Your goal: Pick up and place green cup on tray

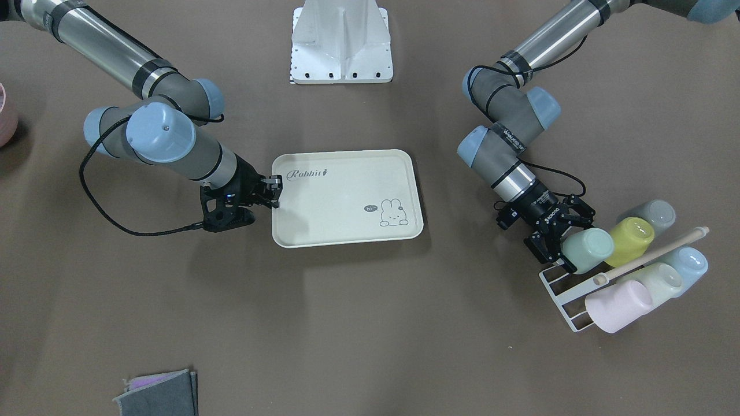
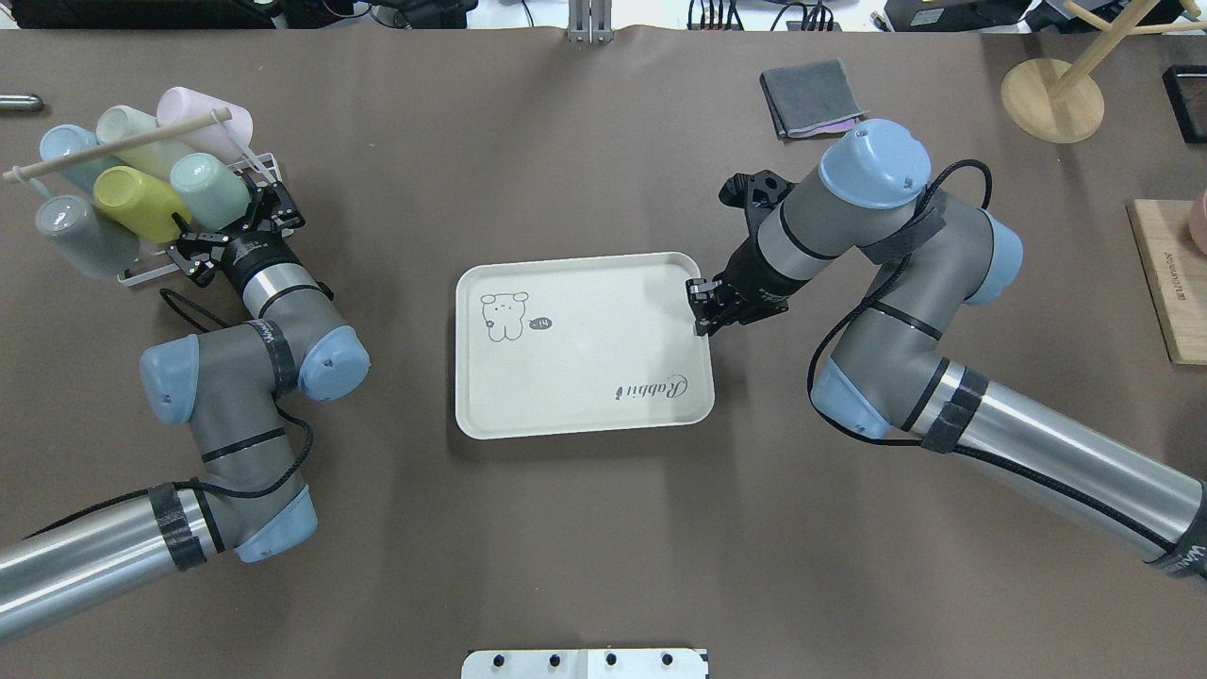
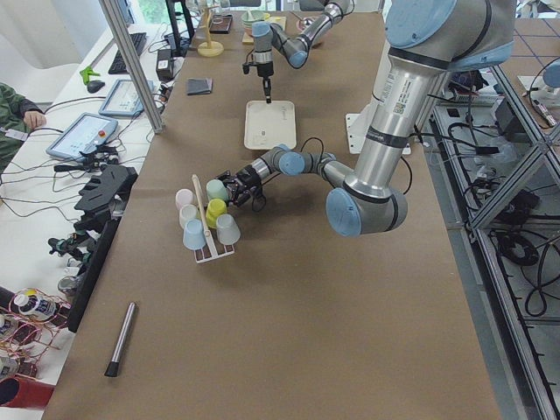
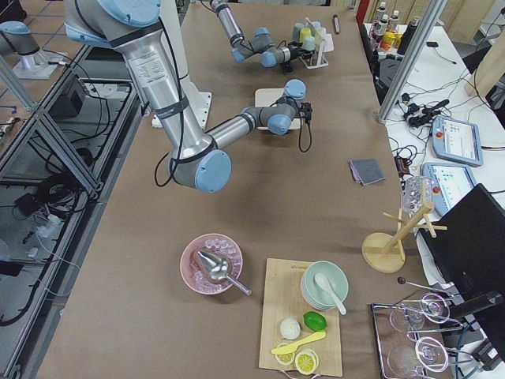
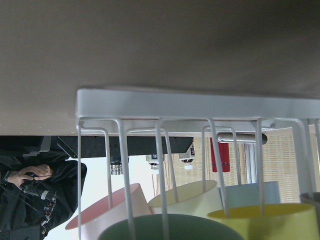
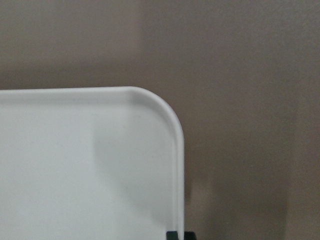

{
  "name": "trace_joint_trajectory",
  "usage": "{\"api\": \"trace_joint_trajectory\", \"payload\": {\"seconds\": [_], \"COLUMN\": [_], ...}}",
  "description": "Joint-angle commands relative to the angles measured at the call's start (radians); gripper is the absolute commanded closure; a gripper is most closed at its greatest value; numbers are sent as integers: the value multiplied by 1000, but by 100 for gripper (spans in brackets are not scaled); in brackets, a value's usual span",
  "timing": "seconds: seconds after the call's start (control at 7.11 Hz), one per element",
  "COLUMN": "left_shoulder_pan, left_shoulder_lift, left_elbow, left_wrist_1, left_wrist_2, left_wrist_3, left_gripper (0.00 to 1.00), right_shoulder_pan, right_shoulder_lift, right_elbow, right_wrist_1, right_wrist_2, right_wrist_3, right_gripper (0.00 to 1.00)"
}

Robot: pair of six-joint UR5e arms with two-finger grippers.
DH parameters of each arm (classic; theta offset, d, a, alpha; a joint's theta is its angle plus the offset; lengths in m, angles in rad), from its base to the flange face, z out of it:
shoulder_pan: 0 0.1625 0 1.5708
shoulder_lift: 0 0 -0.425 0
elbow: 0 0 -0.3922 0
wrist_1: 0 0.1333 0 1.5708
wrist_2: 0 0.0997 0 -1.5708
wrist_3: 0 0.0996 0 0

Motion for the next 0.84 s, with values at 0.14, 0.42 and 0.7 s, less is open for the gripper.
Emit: {"api": "trace_joint_trajectory", "payload": {"seconds": [0.14, 0.42, 0.7], "left_shoulder_pan": [6, 6, 8], "left_shoulder_lift": [-4, -4, -4], "left_elbow": [12, 14, 20], "left_wrist_1": [0, 0, 0], "left_wrist_2": [0, 0, 0], "left_wrist_3": [-1, -1, -1], "left_gripper": [2, 2, 22], "right_shoulder_pan": [-40, -48, -48], "right_shoulder_lift": [-1, -12, -15], "right_elbow": [-3, -2, -2], "right_wrist_1": [19, 19, 19], "right_wrist_2": [-19, -20, -20], "right_wrist_3": [10, 10, 13], "right_gripper": [100, 100, 100]}}
